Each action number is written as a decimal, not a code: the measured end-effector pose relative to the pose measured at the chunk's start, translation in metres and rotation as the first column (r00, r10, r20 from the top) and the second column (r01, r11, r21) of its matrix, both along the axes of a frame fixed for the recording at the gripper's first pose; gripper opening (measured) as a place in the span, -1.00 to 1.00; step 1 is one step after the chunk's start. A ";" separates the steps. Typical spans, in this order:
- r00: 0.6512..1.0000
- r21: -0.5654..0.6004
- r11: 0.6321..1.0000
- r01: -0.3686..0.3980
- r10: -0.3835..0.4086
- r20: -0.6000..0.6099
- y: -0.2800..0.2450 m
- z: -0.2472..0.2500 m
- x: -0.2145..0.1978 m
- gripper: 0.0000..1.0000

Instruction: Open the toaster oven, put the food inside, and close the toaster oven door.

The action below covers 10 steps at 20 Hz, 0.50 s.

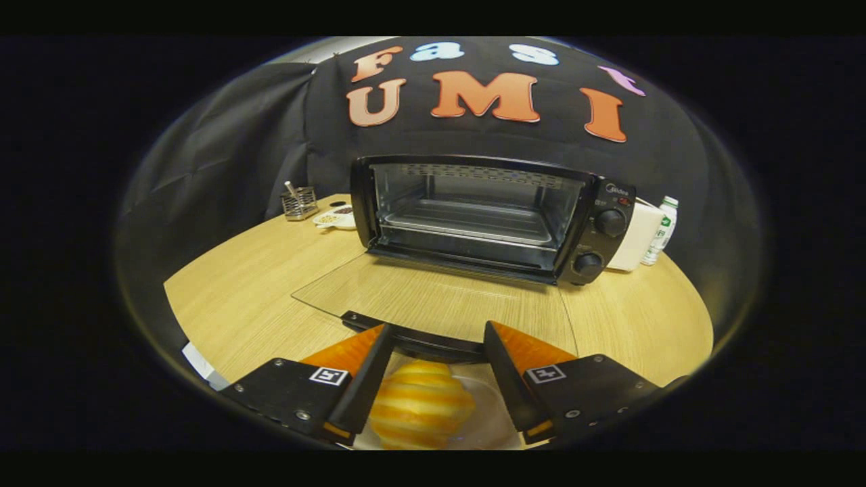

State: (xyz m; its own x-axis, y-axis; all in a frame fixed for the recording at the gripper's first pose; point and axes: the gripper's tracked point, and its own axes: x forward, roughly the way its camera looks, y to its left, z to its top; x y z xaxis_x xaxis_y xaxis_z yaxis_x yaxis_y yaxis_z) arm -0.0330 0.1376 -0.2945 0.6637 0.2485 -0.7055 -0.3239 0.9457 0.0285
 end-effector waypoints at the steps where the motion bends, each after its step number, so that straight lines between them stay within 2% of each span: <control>1: 1.000 -0.003 1.000 -0.004 0.004 0.001 0.000 0.001 0.000 0.61; 5: 0.999 -0.035 0.999 -0.017 0.019 0.047 -0.001 0.006 -0.003 0.62; 10: 0.991 -0.141 0.987 -0.076 0.090 0.102 -0.007 0.006 -0.010 0.72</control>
